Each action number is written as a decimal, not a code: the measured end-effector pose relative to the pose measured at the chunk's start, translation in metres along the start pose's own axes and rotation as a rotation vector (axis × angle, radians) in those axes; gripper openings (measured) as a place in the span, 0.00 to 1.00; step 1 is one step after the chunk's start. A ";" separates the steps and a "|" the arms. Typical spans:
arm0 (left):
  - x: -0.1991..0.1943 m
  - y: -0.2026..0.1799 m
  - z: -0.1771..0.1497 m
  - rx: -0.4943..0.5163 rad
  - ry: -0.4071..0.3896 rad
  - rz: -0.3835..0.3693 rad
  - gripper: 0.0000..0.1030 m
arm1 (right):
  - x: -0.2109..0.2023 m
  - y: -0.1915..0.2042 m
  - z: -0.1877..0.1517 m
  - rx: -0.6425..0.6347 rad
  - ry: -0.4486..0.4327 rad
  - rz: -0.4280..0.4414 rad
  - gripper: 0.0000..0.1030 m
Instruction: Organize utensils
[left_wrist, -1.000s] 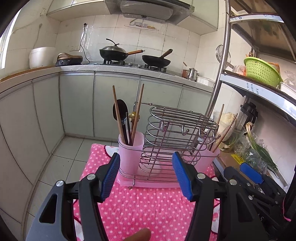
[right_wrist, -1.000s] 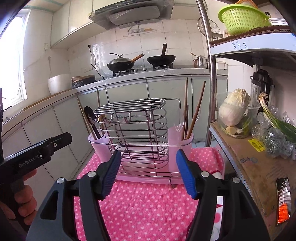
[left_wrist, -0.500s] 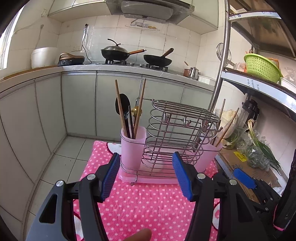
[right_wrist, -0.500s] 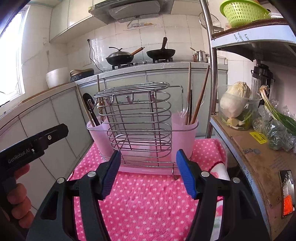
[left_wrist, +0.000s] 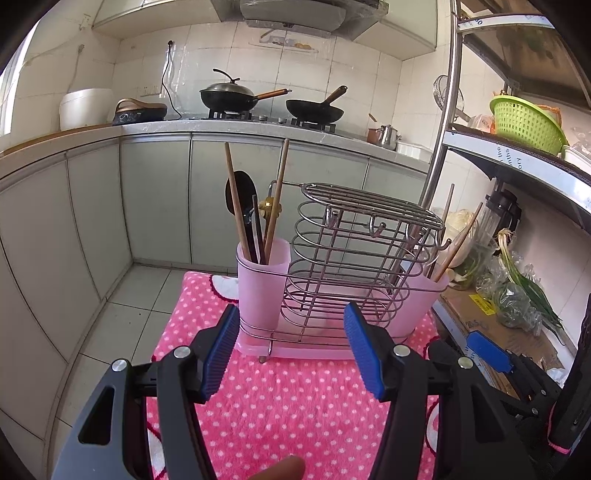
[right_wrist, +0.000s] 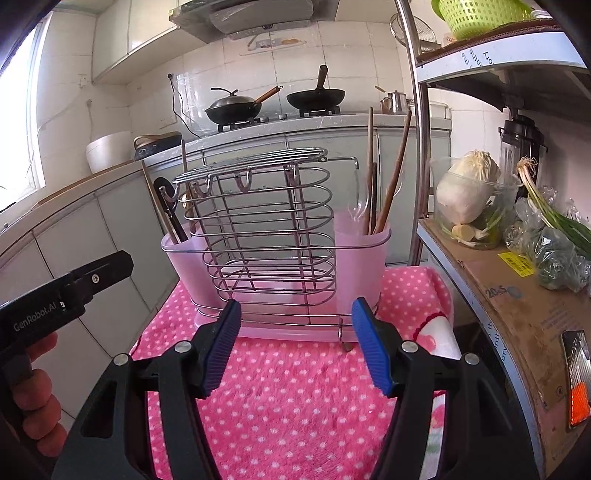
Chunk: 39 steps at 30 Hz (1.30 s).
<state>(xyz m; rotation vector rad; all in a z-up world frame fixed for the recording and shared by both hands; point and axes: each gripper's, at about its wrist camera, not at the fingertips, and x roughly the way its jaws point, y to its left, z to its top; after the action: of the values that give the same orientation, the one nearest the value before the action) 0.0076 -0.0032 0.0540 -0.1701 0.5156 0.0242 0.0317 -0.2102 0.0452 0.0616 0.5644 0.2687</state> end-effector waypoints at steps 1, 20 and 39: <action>0.001 0.000 0.000 0.000 0.002 0.000 0.56 | 0.001 0.000 0.000 0.000 0.001 0.000 0.61; 0.004 -0.002 -0.003 0.004 0.006 -0.001 0.56 | 0.002 0.003 -0.003 -0.004 0.007 0.002 0.61; 0.006 -0.004 -0.003 0.014 0.018 0.004 0.56 | 0.006 0.002 -0.006 -0.002 0.019 0.004 0.61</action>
<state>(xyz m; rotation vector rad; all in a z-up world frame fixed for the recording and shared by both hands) 0.0113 -0.0075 0.0491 -0.1560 0.5336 0.0230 0.0326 -0.2072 0.0375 0.0580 0.5824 0.2746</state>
